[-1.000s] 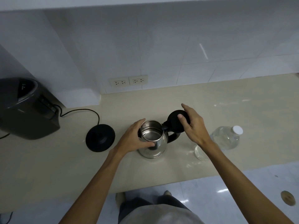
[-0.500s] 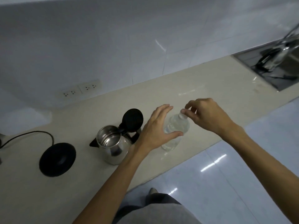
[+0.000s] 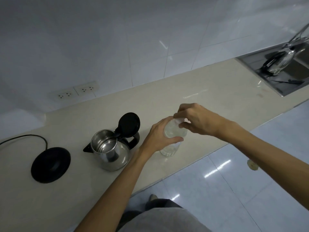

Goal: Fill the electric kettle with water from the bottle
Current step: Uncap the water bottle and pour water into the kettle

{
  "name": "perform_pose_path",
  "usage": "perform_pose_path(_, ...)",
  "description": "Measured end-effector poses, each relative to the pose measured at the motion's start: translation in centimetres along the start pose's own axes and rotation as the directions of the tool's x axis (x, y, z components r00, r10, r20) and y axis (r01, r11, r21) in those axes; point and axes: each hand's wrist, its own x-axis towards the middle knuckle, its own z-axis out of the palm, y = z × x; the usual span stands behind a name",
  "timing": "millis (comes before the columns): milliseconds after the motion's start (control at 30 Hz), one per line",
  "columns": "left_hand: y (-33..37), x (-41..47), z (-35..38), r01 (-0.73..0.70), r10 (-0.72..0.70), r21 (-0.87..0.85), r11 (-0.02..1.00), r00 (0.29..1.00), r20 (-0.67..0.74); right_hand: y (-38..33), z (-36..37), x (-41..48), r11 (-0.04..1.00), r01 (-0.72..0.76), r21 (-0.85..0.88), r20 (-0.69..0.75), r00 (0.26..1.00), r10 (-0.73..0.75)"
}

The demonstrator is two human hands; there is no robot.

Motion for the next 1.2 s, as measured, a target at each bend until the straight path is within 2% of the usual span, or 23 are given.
perform_pose_path(67,0.0,-0.1,0.1,-0.005,0.006,-0.007,1.000,1.000,0.009,0.5,-0.8,-0.2,0.997,0.050,0.067,0.078,0.995,-0.055)
perform_pose_path(133,0.0,0.0,0.3,-0.003,0.003,-0.011,1.000,1.000,0.016,0.6,-1.2,-0.2,0.997,-0.027,0.074,0.055,0.998,0.023)
perform_pose_path(200,-0.2,0.1,0.4,0.005,-0.005,-0.010,1.000,1.000,0.008,0.3,-1.1,-0.1,0.991,-0.137,0.002,-0.009,0.991,0.137)
perform_pose_path(300,-0.1,0.1,0.5,0.000,0.000,-0.009,1.000,1.000,-0.002,-0.1,-0.3,0.2,0.982,-0.163,-0.093,-0.009,0.987,0.163)
perform_pose_path(400,-0.1,0.2,0.4,-0.009,0.009,-0.026,1.000,1.000,-0.004,-0.1,-0.5,0.7,0.996,-0.063,-0.067,0.066,0.996,0.067)
perform_pose_path(533,-0.3,0.2,0.4,-0.013,0.013,-0.031,0.999,1.000,-0.012,1.0,-0.6,0.6,0.990,0.141,-0.001,0.053,0.989,-0.140)
perform_pose_path(600,-0.4,0.2,0.4,-0.021,0.020,-0.042,0.999,1.000,-0.014,1.8,-0.3,0.1,0.983,0.140,0.117,0.001,0.990,-0.141)
perform_pose_path(700,-0.2,0.3,0.6,-0.022,0.022,-0.050,0.999,1.000,0.002,2.6,0.3,-1.2,0.944,0.088,0.317,-0.122,0.991,-0.052)
perform_pose_path(833,-0.1,0.4,0.7,-0.024,0.024,-0.047,0.999,1.000,-0.001,2.3,0.8,-1.6,0.963,0.118,0.242,-0.151,0.985,-0.083)
perform_pose_path(967,-0.3,0.3,0.2,-0.009,0.008,-0.065,0.998,1.000,-0.004,1.6,-0.3,-0.7,0.974,0.192,0.120,-0.074,0.980,-0.184)
perform_pose_path(1033,-0.5,0.2,0.2,0.000,0.000,-0.070,0.998,1.000,0.001,2.3,-1.2,-0.9,0.977,0.139,0.164,-0.107,0.987,-0.122)
perform_pose_path(1133,-0.5,0.2,0.3,0.012,-0.012,-0.069,0.998,1.000,0.000,5.0,-0.7,-2.3,0.974,-0.038,0.221,-0.178,0.981,0.079)
perform_pose_path(1200,-0.5,0.2,0.5,0.007,-0.008,-0.071,0.997,1.000,-0.010,7.0,2.1,-3.3,0.955,-0.182,0.232,-0.136,0.967,0.217)
